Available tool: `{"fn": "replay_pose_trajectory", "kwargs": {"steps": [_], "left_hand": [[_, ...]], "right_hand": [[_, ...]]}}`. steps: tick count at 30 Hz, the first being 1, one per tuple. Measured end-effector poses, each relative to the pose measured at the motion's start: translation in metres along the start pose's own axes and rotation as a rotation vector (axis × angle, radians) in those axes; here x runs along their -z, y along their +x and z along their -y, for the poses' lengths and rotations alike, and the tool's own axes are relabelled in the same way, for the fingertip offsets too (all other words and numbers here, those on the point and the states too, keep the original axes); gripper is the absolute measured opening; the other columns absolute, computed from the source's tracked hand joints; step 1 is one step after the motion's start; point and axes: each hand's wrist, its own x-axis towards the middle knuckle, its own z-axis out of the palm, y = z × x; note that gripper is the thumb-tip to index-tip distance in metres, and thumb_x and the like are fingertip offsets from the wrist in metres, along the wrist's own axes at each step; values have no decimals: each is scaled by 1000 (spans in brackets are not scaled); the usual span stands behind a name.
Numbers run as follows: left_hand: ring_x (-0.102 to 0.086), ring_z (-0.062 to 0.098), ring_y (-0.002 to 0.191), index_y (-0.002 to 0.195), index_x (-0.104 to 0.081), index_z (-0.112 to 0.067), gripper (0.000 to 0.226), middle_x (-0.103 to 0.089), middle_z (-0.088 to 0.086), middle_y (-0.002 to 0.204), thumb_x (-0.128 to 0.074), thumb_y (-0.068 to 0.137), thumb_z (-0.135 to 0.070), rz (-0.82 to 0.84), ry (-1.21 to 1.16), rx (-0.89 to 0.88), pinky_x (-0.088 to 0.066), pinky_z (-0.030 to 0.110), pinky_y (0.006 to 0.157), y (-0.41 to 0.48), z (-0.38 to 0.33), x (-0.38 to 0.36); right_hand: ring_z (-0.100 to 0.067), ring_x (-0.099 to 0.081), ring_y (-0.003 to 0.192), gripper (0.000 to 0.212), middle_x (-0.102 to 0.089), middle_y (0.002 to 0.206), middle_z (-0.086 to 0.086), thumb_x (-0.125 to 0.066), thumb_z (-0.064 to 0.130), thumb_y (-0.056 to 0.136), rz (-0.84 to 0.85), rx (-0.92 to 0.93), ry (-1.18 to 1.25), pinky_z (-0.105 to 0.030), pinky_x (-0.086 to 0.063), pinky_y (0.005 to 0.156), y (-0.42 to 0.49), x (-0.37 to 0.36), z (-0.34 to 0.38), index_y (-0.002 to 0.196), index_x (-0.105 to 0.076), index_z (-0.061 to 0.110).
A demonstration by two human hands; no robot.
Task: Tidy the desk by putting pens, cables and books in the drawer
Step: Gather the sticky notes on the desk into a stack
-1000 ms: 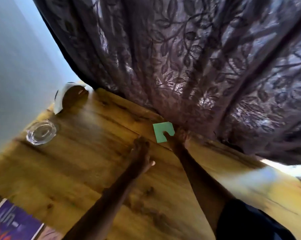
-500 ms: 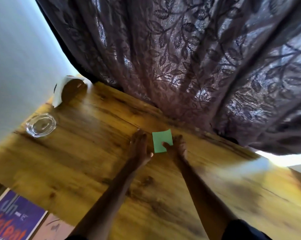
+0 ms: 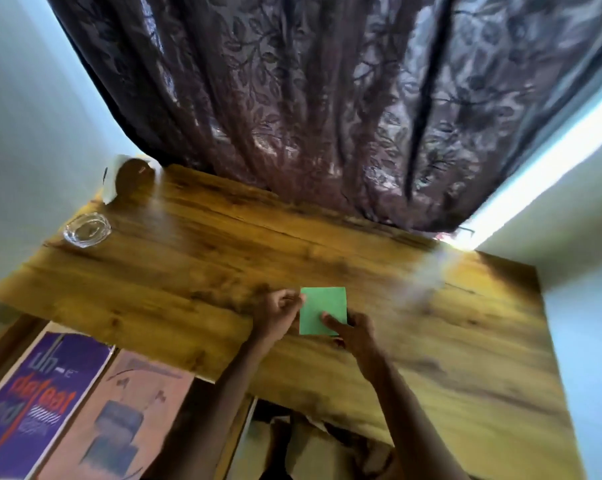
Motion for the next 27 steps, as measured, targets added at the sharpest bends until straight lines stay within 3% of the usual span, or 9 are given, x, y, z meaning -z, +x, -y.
{"fn": "replay_pose_trajectory", "kwargs": {"steps": [3, 5, 7, 9, 11, 17, 23, 27], "left_hand": [[-72, 9, 77, 103, -76, -8, 18, -77, 3, 90, -77, 89, -20, -10, 16, -81, -55, 18, 63, -58, -4, -13], [-67, -2, 62, 99, -76, -11, 11, -75, 1, 84, -76, 90, -16, -36, 41, -121, -52, 14, 54, -106, -5, -21], [-67, 0, 59, 99, -75, -9, 11, -75, 2, 83, -75, 91, -16, -53, 51, -166, -56, 20, 51, -148, 1, -26], [-72, 10, 69, 103, -75, -9, 15, -76, 3, 88, -75, 91, -17, -29, 64, -162, -62, 31, 57, -184, 7, -25], [-71, 12, 71, 105, -74, -12, 14, -76, 2, 93, -74, 91, -15, 20, 73, -116, -61, 30, 55, -216, 11, -20], [-63, 4, 47, 92, -70, -6, 5, -73, 12, 81, -74, 89, -6, -8, 45, -56, -53, 19, 46, -297, 32, 20], [-69, 6, 52, 88, -74, -3, 5, -76, 6, 80, -77, 85, -5, -90, 195, -128, -56, 18, 52, -336, 62, 74], [-74, 9, 60, 87, -74, -12, 5, -76, 1, 82, -79, 86, -12, -52, 262, -152, -62, 28, 58, -348, 87, 123]], "right_hand": [[-15, -66, 73, 24, -75, 90, -5, -74, 26, 91, 14, 20, 41, -25, -49, 55, -61, 21, -29, 105, -73, 8], [-16, -67, 68, 22, -75, 89, -5, -68, 23, 95, 27, 20, 44, -24, -47, 51, -105, 31, -50, 108, -71, 5], [-13, -67, 56, 20, -74, 79, -6, -64, 14, 98, 17, 22, 61, -21, -46, 44, -149, 40, -70, 110, -69, -1], [-9, -62, 46, 15, -73, 68, -5, -62, 7, 97, 7, 38, 35, -19, -45, 41, -187, 45, -88, 106, -69, -4], [-8, -62, 47, 12, -73, 65, -3, -61, 5, 98, 37, 55, -2, -19, -47, 42, -222, 49, -100, 104, -68, -2], [-13, -64, 59, 14, -77, 79, -7, -61, 12, 99, 96, 86, -49, -23, -44, 48, -296, 27, -127, 109, -69, 6], [-19, -69, 68, 16, -79, 89, -8, -52, 13, 103, 106, 106, 1, -25, -48, 52, -343, -28, -150, 105, -69, 14], [-15, -70, 65, 19, -79, 87, -4, -59, 19, 101, 24, 116, 3, -23, -49, 51, -370, -83, -172, 106, -74, 10]]}}
